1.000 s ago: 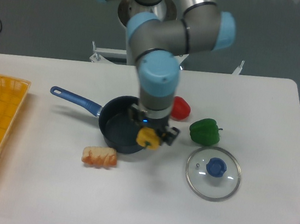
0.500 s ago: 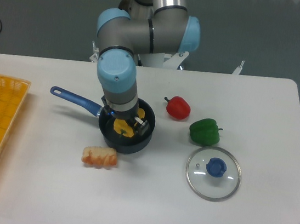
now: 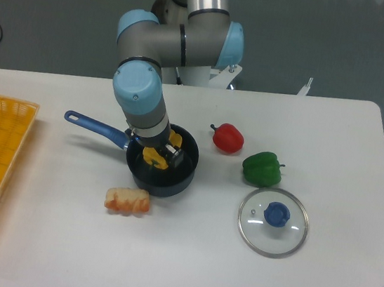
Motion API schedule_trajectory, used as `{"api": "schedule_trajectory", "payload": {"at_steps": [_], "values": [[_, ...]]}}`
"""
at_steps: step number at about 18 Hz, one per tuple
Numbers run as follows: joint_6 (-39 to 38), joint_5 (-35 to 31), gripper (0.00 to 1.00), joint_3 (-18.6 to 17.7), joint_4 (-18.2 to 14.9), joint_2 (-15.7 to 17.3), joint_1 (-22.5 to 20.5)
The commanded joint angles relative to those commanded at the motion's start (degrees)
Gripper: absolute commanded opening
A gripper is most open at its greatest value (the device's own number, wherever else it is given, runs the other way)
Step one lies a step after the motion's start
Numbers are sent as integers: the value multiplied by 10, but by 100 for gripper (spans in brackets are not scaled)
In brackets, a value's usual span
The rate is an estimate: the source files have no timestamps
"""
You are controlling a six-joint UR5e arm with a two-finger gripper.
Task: Place the yellow pepper in the pot
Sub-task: 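Lower the yellow pepper into the saucepan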
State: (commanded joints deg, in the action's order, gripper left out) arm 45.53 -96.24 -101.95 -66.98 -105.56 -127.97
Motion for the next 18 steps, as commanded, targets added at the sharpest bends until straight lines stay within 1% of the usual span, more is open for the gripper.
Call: {"api": "schedule_trajectory", "payload": {"at_steps": [3,10,12,15,18], "values": [[0,-1,58,-8,9,-3,1],[-3,-4,58,-18,10,-9,4],[-3,-4,58,-17,11,-16,8],[-4,-4,58,-18,29,-26,9],[-4,-5,59,-18,31,-34,14]]}}
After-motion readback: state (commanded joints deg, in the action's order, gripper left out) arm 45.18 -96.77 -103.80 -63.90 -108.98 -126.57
